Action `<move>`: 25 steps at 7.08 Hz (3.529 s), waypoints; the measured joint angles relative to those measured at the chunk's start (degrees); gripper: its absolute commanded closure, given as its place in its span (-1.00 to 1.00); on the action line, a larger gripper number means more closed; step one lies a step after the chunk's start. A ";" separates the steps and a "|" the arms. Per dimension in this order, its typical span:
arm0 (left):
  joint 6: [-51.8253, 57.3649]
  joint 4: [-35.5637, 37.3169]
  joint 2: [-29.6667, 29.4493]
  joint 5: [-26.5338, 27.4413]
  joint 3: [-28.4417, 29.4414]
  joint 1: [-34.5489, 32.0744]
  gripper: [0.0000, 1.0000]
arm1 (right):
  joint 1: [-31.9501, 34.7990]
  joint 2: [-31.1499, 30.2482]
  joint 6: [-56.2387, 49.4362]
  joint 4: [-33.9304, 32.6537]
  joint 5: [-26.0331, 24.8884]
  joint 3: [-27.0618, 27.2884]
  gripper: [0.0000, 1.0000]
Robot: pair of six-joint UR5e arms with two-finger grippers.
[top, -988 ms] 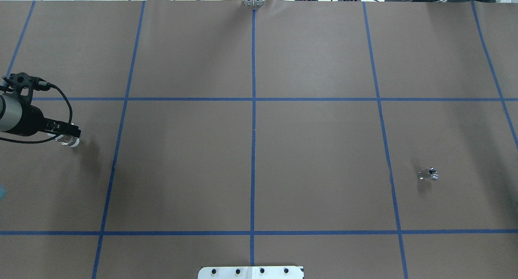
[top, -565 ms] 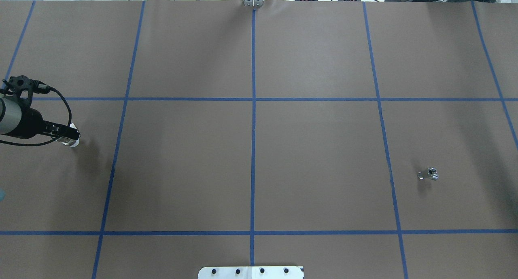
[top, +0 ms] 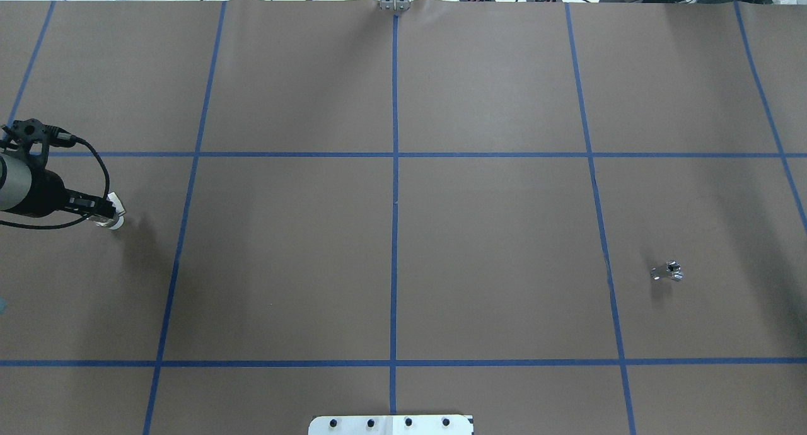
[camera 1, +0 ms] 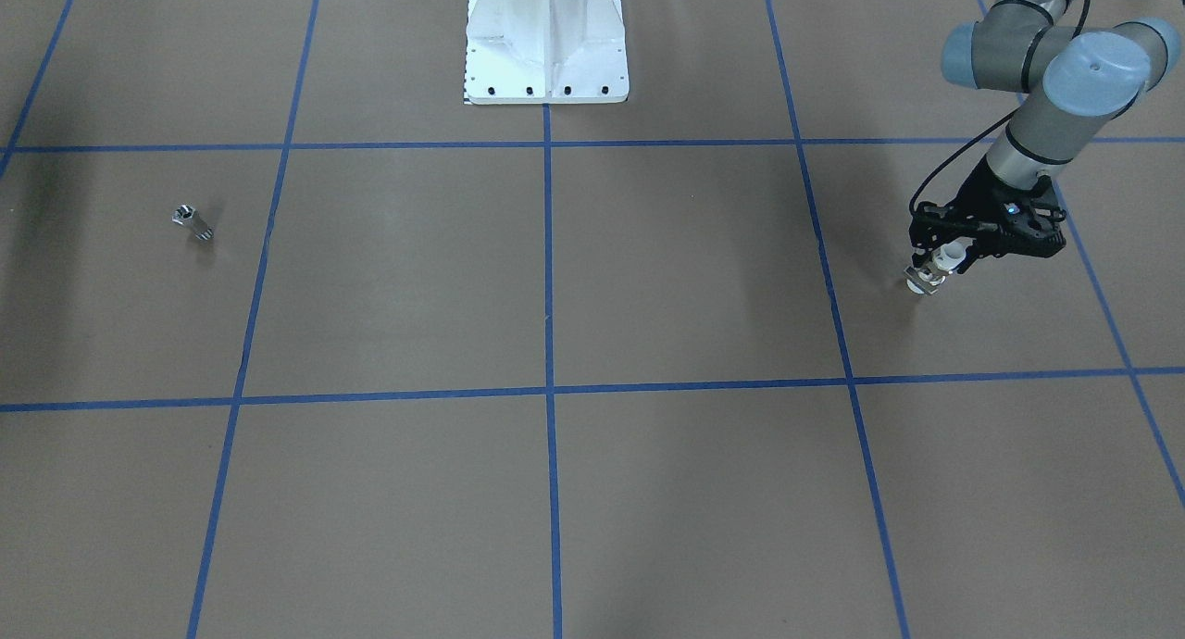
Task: Assemble PPR valve and pipe with both arms
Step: 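Close the left gripper around the white valve body, then carry the valve with the left gripper to the table center, lower upright, then open the left gripper and withdraw the left arm from the valve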
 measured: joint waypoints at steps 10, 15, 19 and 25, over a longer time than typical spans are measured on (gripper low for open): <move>-24.92 31.83 -33.80 5.91 -1.55 12.67 1.00 | -0.08 -0.08 0.00 0.00 0.07 -0.03 -1.00; -38.88 33.49 -55.23 11.47 18.26 19.44 0.66 | -0.06 -0.09 0.06 0.00 0.09 0.00 -1.00; -38.97 30.29 -55.82 13.21 21.46 21.32 -0.93 | -0.09 -0.09 0.06 0.00 0.03 0.00 -1.00; -32.16 33.42 -53.84 12.68 14.20 19.33 -0.98 | -0.09 -0.01 0.06 0.00 0.08 0.00 -1.00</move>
